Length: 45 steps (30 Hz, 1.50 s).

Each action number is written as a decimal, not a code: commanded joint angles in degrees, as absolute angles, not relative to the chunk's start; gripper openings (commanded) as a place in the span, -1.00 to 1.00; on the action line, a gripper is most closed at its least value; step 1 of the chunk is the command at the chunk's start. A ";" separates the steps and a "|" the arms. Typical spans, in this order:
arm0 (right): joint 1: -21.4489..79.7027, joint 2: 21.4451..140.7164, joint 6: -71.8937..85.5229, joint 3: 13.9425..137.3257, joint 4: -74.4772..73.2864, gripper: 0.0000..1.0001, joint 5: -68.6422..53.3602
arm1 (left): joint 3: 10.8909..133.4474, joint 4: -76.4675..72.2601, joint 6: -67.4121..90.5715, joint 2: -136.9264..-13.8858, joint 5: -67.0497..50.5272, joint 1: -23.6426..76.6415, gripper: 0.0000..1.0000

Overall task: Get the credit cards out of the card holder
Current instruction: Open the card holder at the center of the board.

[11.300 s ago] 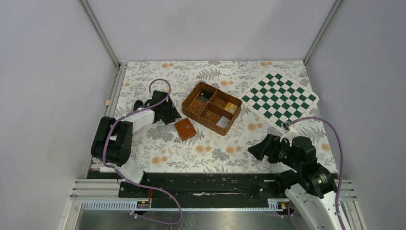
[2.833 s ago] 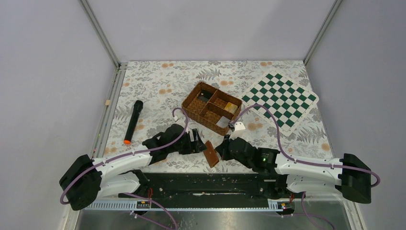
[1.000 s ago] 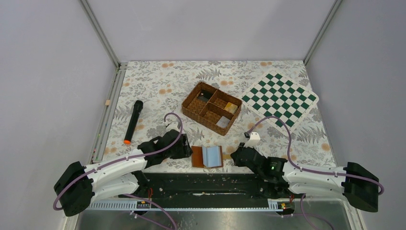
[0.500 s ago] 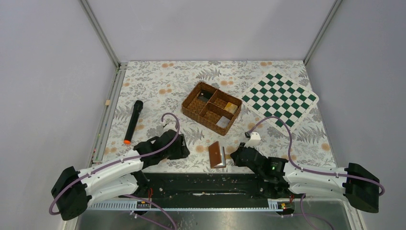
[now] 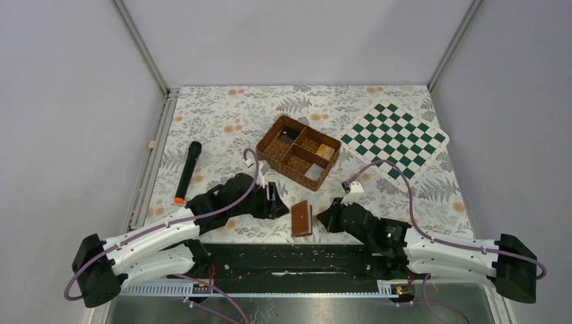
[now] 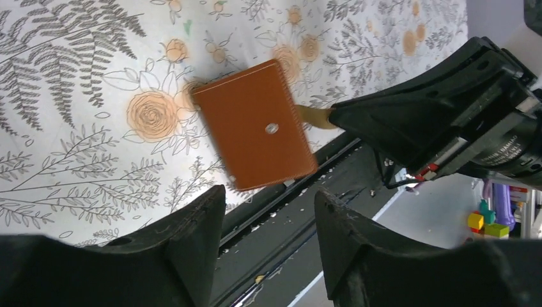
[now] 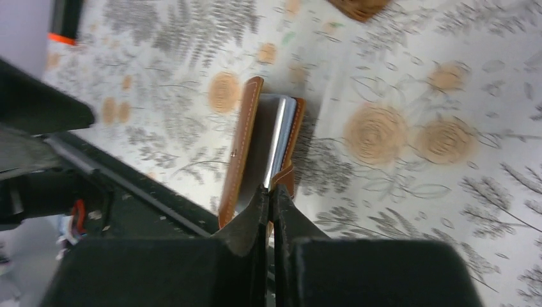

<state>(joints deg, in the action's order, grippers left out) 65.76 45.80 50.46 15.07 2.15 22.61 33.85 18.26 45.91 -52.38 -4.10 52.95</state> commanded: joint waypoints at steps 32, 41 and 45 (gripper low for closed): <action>65.30 34.09 54.34 8.59 -3.86 -1.00 28.80 | 31.10 2.49 49.76 -67.61 -7.05 53.09 -0.01; 65.30 32.04 54.12 8.11 -5.78 -1.00 30.34 | 30.66 -1.58 50.36 -71.90 -8.49 53.13 -0.18; 65.31 31.83 55.36 7.52 -7.41 -1.00 31.23 | 30.61 -1.53 50.28 -73.60 -7.91 53.09 -0.23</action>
<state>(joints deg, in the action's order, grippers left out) 65.56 32.34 53.23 8.34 -4.97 27.42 30.81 2.07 49.91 -72.27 -7.40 52.95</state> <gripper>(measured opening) 0.026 0.396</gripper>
